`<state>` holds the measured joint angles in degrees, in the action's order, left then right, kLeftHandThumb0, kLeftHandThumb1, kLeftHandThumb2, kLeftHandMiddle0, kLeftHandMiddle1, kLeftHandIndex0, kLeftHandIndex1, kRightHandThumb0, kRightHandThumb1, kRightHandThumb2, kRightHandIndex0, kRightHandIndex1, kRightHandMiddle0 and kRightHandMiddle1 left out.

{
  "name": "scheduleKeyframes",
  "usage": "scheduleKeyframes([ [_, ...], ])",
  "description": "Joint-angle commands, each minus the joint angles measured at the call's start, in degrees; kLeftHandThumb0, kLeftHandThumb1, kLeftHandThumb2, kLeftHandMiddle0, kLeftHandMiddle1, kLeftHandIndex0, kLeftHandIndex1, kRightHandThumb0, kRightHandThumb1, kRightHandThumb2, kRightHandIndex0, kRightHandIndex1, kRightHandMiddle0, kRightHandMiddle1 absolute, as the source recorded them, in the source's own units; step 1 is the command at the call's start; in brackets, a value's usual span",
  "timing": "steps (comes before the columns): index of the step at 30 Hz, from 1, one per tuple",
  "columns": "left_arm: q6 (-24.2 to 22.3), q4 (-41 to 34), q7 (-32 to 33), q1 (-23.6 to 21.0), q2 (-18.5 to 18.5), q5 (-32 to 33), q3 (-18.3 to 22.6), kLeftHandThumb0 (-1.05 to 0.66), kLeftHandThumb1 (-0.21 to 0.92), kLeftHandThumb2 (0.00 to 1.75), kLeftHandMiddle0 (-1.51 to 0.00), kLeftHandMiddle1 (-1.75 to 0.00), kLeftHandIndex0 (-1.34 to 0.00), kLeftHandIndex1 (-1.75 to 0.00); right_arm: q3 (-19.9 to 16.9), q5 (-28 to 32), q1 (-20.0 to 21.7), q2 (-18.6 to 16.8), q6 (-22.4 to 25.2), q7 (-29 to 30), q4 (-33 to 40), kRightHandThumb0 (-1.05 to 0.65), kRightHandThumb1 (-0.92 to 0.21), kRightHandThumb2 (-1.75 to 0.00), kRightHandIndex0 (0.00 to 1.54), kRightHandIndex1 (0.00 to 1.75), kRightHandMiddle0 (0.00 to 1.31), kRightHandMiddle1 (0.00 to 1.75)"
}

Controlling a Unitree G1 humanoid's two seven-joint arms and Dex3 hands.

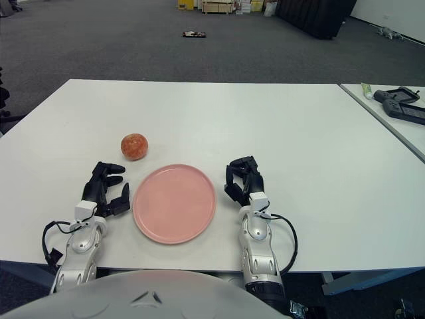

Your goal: Put the apple into the plate.

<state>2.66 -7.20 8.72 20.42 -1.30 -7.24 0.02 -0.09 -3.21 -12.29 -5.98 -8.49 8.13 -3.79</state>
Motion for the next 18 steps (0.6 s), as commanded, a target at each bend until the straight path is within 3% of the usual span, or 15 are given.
scheduleKeyframes([
  [1, -0.38, 0.54, -0.16, -0.82, 0.43, -0.18, 0.37, -0.01, 0.39, 1.14, -0.68, -1.45, -0.38, -1.75, -0.26, 0.07, -0.35, -0.14, 1.6, 0.45, -1.34, -0.37, -0.73, -0.79, 0.52, 1.29, 0.3, 1.75],
  [8, 0.28, 1.14, -0.42, -4.65, 1.5, -0.07, 1.2, -0.01, 0.39, 1.19, -0.65, -1.55, -0.35, -1.75, -0.2, 0.35, -0.39, -0.2, 1.31, 0.41, -1.45, -0.37, -0.74, -0.78, 0.52, 1.3, 0.3, 1.75],
  [15, 1.61, 1.85, 2.58, -9.3, 3.97, -5.99, 1.21, -0.01, 0.45, 1.12, -0.59, -1.58, -0.31, -1.75, -0.09, 0.25, -0.37, -0.02, 0.69, 0.31, -1.88, -0.37, -0.74, -0.78, 0.51, 1.29, 0.3, 1.75],
  [17, 1.93, 2.33, 3.29, -10.39, 5.38, -8.5, 0.96, -0.01, 0.58, 0.94, -0.5, -1.55, -0.25, -1.75, -0.04, 0.16, -0.38, 0.09, 0.48, 0.25, -2.0, -0.37, -0.74, -0.77, 0.51, 1.29, 0.3, 1.75],
  [18, 2.23, 2.77, 3.64, -10.75, 6.04, -9.62, 0.85, -0.13, 0.7, 0.79, -0.35, -1.51, -0.23, -1.75, -0.02, 0.12, -0.38, 0.12, 0.42, 0.24, -2.04, -0.37, -0.75, -0.77, 0.51, 1.29, 0.3, 1.75],
])
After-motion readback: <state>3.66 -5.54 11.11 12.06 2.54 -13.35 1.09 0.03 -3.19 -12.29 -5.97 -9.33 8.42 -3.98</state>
